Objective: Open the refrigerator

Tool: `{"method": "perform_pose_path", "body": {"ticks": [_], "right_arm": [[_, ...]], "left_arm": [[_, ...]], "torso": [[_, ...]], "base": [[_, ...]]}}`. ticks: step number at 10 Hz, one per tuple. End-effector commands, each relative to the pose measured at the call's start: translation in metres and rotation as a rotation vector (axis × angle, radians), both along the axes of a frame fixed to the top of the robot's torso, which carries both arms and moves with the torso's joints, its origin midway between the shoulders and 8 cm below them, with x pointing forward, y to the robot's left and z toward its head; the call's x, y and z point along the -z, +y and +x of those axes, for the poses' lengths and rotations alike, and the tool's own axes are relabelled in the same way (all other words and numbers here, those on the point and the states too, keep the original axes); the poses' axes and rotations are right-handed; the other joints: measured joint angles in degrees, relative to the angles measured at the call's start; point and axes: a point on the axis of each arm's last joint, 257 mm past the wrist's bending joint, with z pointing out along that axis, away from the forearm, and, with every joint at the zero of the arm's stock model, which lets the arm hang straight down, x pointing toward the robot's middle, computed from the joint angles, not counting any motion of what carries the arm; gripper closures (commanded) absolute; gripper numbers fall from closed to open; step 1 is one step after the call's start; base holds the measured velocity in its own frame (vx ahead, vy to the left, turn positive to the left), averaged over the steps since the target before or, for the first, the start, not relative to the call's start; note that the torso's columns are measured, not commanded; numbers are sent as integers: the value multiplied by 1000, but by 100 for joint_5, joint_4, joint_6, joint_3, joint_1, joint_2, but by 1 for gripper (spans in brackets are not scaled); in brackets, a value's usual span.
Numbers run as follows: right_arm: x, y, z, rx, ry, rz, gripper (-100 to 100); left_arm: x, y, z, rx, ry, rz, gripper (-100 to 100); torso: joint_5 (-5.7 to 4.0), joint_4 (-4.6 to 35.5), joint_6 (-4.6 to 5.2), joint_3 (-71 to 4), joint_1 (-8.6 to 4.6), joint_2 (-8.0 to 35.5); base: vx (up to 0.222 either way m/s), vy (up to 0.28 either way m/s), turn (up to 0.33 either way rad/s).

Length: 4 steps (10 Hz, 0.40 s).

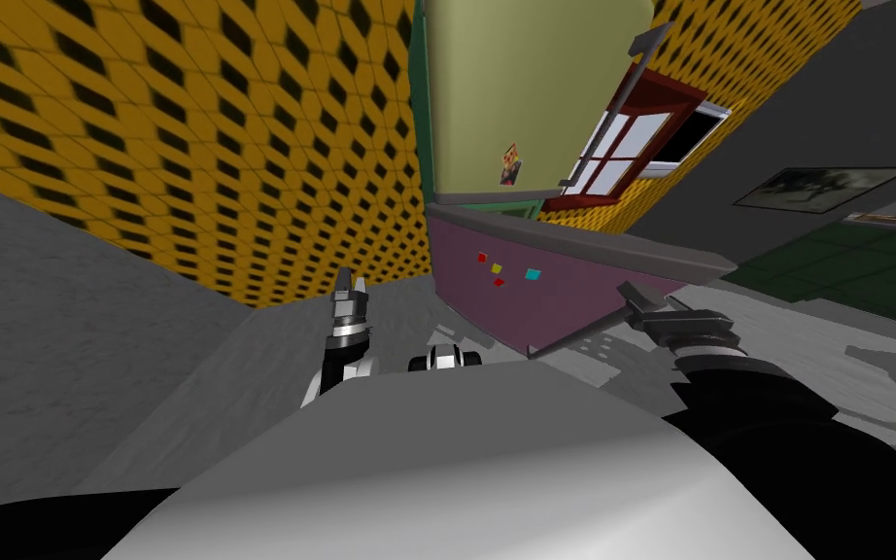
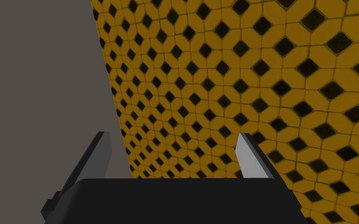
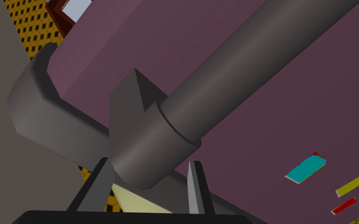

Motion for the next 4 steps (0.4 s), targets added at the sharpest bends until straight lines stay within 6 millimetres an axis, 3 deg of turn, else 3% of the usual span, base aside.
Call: {"method": "perform_pose_path", "body": {"ticks": [1,2,4], "right_arm": [[3,-5,-12,31,5,6,100],[-12,-3,-14,24,-2,0,-100],[-18,-1,-16,21,-3,-1,-100]], "left_arm": [[0,0,0,0,0,0,0],[0,0,0,0,0,0,0],[0,0,0,0,0,1,0]], "torso": [[3,-1,-6,-4,5,-5],[2,1,-8,0,-7,6],[-7,4,12,-12,-89,-9]], "base": [[-74,286,-99],[-23,124,-88],[53,-50,-13]]}}
